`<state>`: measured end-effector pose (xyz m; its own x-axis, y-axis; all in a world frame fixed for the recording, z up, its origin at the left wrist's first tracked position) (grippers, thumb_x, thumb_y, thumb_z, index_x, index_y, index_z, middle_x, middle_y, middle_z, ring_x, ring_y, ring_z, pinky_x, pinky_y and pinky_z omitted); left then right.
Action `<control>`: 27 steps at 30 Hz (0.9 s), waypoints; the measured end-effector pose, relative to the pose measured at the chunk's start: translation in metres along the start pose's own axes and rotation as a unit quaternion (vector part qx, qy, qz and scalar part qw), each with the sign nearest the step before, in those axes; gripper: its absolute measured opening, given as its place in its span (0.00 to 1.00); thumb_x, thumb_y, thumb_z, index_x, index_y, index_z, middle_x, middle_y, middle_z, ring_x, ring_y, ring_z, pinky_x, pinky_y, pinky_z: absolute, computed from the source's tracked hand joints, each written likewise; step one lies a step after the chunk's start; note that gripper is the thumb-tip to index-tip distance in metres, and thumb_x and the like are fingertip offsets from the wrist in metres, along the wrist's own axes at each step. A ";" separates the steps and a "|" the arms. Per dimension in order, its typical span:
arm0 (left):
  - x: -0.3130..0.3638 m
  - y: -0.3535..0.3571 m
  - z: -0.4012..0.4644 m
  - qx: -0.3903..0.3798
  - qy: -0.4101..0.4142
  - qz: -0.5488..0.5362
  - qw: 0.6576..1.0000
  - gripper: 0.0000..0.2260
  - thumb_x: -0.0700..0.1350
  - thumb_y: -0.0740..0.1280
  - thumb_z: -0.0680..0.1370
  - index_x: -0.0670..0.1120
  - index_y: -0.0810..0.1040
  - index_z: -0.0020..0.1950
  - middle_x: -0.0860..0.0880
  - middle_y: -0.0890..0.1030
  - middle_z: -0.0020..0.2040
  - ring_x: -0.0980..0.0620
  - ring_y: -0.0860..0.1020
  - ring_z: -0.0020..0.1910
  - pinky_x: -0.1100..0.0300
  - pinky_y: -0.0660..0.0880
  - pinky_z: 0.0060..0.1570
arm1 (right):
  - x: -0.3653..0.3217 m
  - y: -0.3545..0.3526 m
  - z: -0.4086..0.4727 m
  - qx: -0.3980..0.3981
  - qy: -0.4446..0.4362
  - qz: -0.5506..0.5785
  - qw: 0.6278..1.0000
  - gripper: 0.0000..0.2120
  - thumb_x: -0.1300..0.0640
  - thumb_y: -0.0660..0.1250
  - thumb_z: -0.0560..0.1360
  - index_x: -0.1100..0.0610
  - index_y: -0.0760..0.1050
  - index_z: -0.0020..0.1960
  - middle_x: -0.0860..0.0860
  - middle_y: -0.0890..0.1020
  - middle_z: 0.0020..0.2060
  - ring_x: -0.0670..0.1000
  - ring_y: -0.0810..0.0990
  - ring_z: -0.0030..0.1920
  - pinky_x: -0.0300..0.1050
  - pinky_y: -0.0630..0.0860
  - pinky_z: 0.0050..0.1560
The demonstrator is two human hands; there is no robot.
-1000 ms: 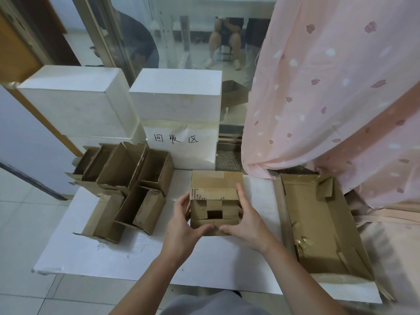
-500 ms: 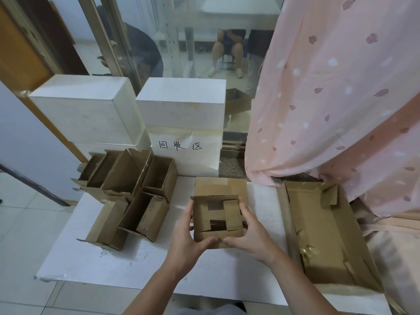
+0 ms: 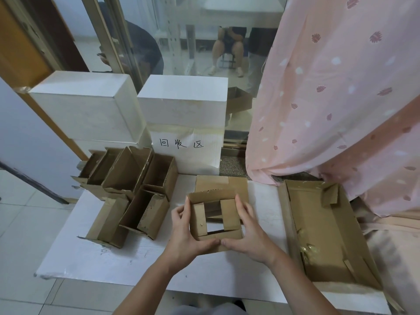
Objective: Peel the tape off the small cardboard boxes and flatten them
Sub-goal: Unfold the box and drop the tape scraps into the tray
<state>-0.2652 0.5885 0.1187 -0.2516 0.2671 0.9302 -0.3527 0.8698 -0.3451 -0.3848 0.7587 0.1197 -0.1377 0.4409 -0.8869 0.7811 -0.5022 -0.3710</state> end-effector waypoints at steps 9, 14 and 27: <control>0.007 0.005 0.002 -0.018 0.002 0.018 1.000 0.61 0.67 0.82 0.63 0.61 0.45 0.84 0.62 0.59 0.67 0.57 0.64 0.72 0.53 0.75 0.69 | -0.006 -0.008 0.007 0.048 0.012 -0.028 0.998 0.49 0.37 0.72 0.73 0.37 0.42 0.81 0.34 0.55 0.72 0.39 0.58 0.76 0.44 0.61 0.76; 0.004 0.006 0.007 0.051 -0.032 0.039 0.997 0.53 0.74 0.70 0.67 0.60 0.47 0.85 0.62 0.60 0.64 0.56 0.66 0.71 0.50 0.72 0.72 | -0.001 -0.005 0.014 0.067 0.022 -0.059 0.996 0.53 0.27 0.68 0.68 0.41 0.44 0.82 0.40 0.57 0.76 0.43 0.61 0.77 0.49 0.64 0.76; 0.000 0.009 0.004 0.002 -0.034 -0.006 0.999 0.36 0.69 0.61 0.75 0.70 0.49 0.81 0.67 0.61 0.68 0.55 0.71 0.68 0.50 0.78 0.64 | -0.001 -0.011 0.007 0.099 0.008 0.052 0.994 0.27 0.42 0.55 0.84 0.38 0.50 0.81 0.36 0.61 0.78 0.28 0.58 0.73 0.28 0.56 0.73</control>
<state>-0.2723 0.5944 0.1150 -0.3085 0.2268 0.9238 -0.3600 0.8711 -0.3341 -0.3972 0.7589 0.1224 -0.0513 0.3902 -0.9193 0.6545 -0.6822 -0.3261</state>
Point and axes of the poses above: each hand's wrist, its own z-axis towards the middle knuckle, its own y-axis out of the palm, x = y × z, the point moved 5 cm from there along z, towards the middle knuckle
